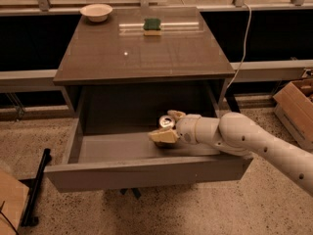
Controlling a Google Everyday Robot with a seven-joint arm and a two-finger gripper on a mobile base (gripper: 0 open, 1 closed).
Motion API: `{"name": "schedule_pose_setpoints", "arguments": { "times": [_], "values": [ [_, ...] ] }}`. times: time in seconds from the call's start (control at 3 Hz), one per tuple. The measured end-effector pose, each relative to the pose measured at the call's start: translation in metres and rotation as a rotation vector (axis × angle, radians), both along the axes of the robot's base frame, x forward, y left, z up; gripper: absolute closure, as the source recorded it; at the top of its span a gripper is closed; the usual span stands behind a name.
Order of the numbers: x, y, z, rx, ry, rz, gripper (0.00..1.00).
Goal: Place orange can into top drawer
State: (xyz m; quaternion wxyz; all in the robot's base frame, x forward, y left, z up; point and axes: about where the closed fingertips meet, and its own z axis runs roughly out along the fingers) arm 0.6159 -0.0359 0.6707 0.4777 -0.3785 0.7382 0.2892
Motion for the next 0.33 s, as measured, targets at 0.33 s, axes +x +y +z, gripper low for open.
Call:
{"name": "schedule_pose_setpoints", "arguments": {
  "times": [0.33],
  "values": [
    [-0.0001, 0.0003, 0.0, 0.0, 0.0, 0.001, 0.0]
  ]
}}
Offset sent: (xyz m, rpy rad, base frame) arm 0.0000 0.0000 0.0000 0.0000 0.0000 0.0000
